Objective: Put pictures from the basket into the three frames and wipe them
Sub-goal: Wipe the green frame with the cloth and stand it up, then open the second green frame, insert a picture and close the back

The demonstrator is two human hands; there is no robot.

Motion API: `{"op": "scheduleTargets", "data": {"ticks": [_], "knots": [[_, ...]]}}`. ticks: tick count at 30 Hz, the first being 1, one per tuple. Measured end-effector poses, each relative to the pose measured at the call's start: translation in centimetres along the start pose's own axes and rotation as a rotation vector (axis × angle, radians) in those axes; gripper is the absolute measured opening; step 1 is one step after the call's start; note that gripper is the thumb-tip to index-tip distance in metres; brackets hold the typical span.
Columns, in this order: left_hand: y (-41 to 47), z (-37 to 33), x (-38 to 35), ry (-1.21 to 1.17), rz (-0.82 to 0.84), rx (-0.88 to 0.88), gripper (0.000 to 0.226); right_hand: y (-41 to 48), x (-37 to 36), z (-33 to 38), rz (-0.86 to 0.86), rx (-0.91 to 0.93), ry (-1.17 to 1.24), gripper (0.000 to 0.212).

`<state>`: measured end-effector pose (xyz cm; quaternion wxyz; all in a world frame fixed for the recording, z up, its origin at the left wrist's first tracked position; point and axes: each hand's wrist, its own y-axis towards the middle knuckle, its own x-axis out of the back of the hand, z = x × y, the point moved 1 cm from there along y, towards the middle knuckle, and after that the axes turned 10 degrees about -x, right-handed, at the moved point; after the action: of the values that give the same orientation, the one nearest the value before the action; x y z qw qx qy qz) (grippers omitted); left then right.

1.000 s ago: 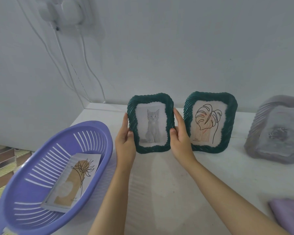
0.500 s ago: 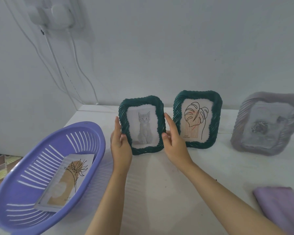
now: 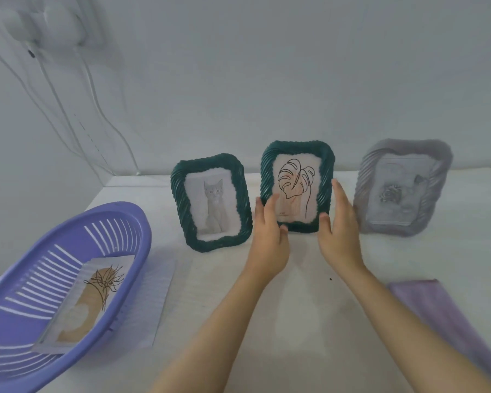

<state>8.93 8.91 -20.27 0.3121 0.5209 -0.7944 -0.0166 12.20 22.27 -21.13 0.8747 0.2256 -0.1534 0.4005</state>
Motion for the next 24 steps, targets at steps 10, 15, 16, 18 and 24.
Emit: {"op": "scheduleTargets", "data": {"ticks": [10, 15, 16, 18, 24], "knots": [[1.0, -0.7, -0.6, -0.07, -0.162, 0.174, 0.058, 0.2, 1.1, -0.7, 0.111, -0.294, 0.356, 0.063], [-0.7, -1.1, 2.1, -0.281, -0.127, 0.191, 0.067, -1.9, 4.5, -0.6, 0.274, -0.354, 0.46, 0.059], [-1.3, -1.3, 3.0, -0.378, -0.095, 0.181, 0.066, -2.5, 5.3, -0.5, 0.3, -0.374, 0.484, 0.058], [-2.6, -1.8, 4.4, -0.54, -0.026, 0.178, 0.063, -3.9, 6.6, -0.5, 0.347, -0.405, 0.545, 0.057], [-6.2, -2.5, 4.9, -0.657, 0.083, 0.19, 0.069, -8.2, 8.9, 0.2, 0.412, -0.447, 0.697, 0.064]]}}
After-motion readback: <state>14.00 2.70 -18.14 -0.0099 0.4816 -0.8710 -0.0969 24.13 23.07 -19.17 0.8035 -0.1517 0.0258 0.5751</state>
